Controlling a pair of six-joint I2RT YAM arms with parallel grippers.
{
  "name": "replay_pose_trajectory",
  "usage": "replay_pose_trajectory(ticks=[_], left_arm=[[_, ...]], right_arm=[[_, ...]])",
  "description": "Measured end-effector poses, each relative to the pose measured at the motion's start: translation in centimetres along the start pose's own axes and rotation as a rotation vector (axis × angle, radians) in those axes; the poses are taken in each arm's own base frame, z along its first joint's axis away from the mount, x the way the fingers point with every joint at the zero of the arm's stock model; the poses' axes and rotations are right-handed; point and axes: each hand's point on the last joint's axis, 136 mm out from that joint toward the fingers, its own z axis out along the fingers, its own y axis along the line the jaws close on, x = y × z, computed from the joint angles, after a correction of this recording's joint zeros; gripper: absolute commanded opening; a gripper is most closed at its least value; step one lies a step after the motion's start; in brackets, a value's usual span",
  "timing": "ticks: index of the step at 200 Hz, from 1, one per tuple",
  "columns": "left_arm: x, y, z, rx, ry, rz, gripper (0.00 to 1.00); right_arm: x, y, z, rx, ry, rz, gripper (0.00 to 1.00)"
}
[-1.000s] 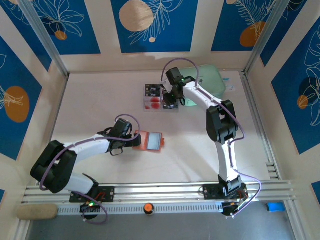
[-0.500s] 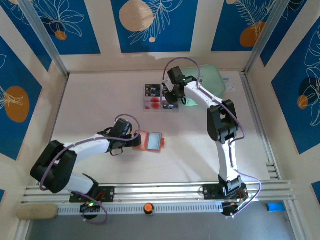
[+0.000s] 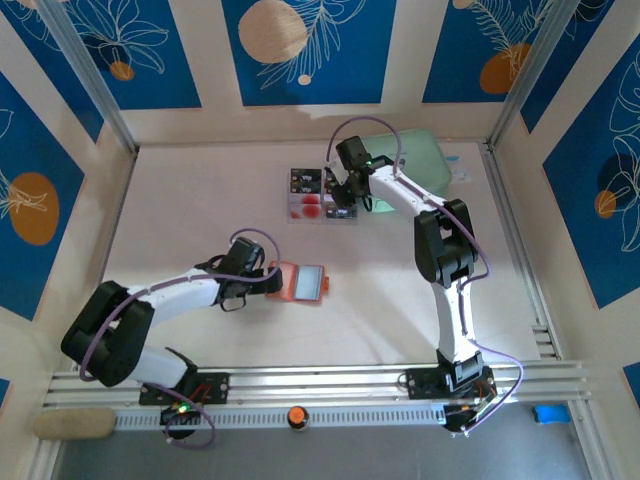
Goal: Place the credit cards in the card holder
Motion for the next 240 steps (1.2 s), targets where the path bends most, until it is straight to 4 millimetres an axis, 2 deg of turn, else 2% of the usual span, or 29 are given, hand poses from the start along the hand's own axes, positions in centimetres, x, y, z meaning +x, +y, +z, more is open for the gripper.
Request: replay_pose_trajectory(ticks=[104,182,240], left_arm=[[0.0,0.0,0.0,0.000,0.000,0.000,1.00],[0.0,0.0,0.0,0.000,0.000,0.000,1.00],[0.0,0.0,0.0,0.001,-0.001,0.000,1.00]], right_arm=[[-0.1,-0.1,-0.1,0.011,-0.009,0.002,0.22],[0.0,3.1,-0.6,-0.019,0.001,-0.052,0.20],[1.2,6.2,-1.5,-0.039,0.030,-0.112,0.20]])
